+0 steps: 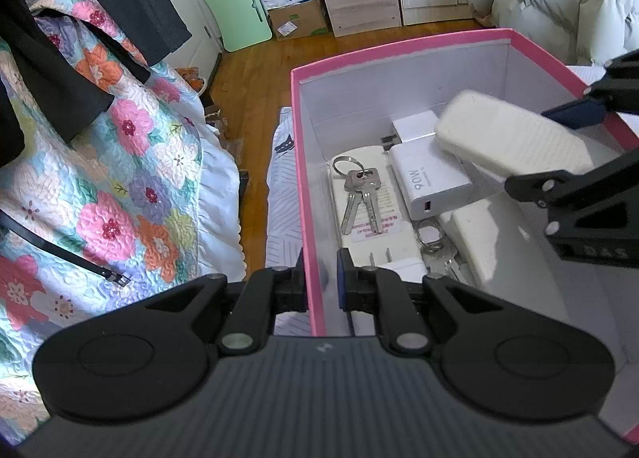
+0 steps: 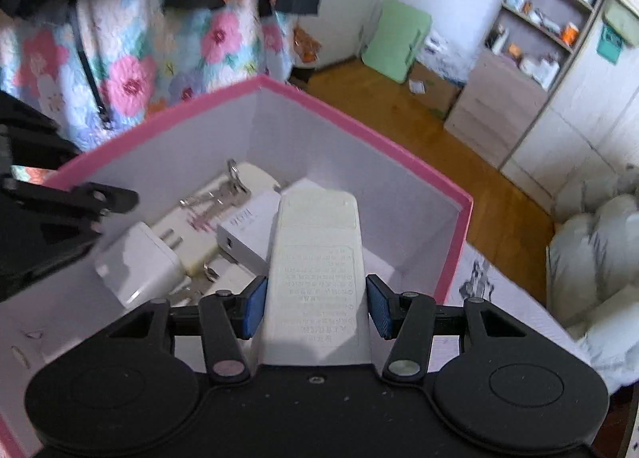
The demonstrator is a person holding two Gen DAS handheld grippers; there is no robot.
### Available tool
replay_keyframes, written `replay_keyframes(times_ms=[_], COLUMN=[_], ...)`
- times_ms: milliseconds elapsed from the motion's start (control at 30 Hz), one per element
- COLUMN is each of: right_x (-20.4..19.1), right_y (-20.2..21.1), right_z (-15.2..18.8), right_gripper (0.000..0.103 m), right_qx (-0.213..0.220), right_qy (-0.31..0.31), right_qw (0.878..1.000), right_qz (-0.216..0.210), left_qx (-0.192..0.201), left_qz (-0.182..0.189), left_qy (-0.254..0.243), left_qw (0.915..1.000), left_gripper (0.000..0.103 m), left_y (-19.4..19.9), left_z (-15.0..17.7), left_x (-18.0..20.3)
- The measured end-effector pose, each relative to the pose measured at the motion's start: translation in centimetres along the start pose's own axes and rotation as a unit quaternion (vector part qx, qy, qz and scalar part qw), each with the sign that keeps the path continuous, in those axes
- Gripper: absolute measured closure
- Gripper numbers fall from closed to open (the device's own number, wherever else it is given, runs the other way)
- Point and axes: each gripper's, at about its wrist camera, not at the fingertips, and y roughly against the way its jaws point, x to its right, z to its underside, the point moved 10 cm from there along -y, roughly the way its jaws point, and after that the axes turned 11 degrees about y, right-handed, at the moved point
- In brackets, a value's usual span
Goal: Organize rigid objects
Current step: 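Lower the cream remote into the pink box and open the right gripper, then set the pink box down on the bed with the left gripper and release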
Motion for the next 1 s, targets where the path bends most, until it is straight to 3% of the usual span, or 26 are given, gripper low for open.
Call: replay_keyframes(times_ms=[133, 200, 333, 467, 533, 600, 733, 833, 900, 1000], right_x=[0.9, 1.3, 2.2, 2.9, 2.9, 2.9, 3.2, 3.3, 3.5, 4.1], right_y=[0.5, 1.6, 4.2, 6.9, 7.7, 8.5, 10.4, 11.9, 12.5, 13.5], right_z=[-0.4, -0.4, 0.3, 1.7, 2.3, 2.6, 3.0, 3.9, 4.9, 6.8], right_gripper=[0.035, 0.034, 0.034, 0.034, 0.033, 0.033, 0.033, 0.033, 0.033, 0.033], right_qx=[0.013, 0.035, 0.084, 0.145, 0.160, 0.174, 0.212, 0.241, 0.245, 0.238], right_qy=[-0.006, -0.021, -0.088, -0.159, -0.184, -0.190, -0.181, -0.168, -0.163, -0.165], right_qw=[0.999, 0.999, 0.992, 0.973, 0.963, 0.957, 0.954, 0.953, 0.954, 0.956], right_qz=[0.031, 0.027, -0.017, -0.078, -0.117, -0.130, -0.110, -0.078, -0.061, -0.045], left_qx=[0.000, 0.000, 0.000, 0.000, -0.002, -0.003, -0.006, -0.007, -0.010, 0.005], left_qz=[0.000, 0.002, 0.001, -0.001, -0.002, -0.003, 0.005, 0.041, 0.066, 0.062], left_qy=[0.000, 0.000, 0.001, -0.001, -0.002, -0.003, 0.008, 0.037, 0.069, 0.085], left_qw=[1.0000, 1.0000, 1.0000, 1.0000, 1.0000, 1.0000, 0.9999, 0.9984, 0.9954, 0.9944], left_gripper=[0.093, 0.093, 0.093, 0.093, 0.093, 0.093, 0.093, 0.093, 0.093, 0.093], left_y=[0.0, 0.0, -0.1, -0.1, -0.2, -0.2, -0.2, 0.0, 0.3, 1.8], left_z=[-0.1, 0.0, -0.1, 0.0, 0.0, 0.0, 0.0, 0.0, 0.2, 0.6], left_x=[0.0, 0.0, 0.0, 0.0, 0.1, 0.0, -0.1, -0.6, -1.1, -1.9])
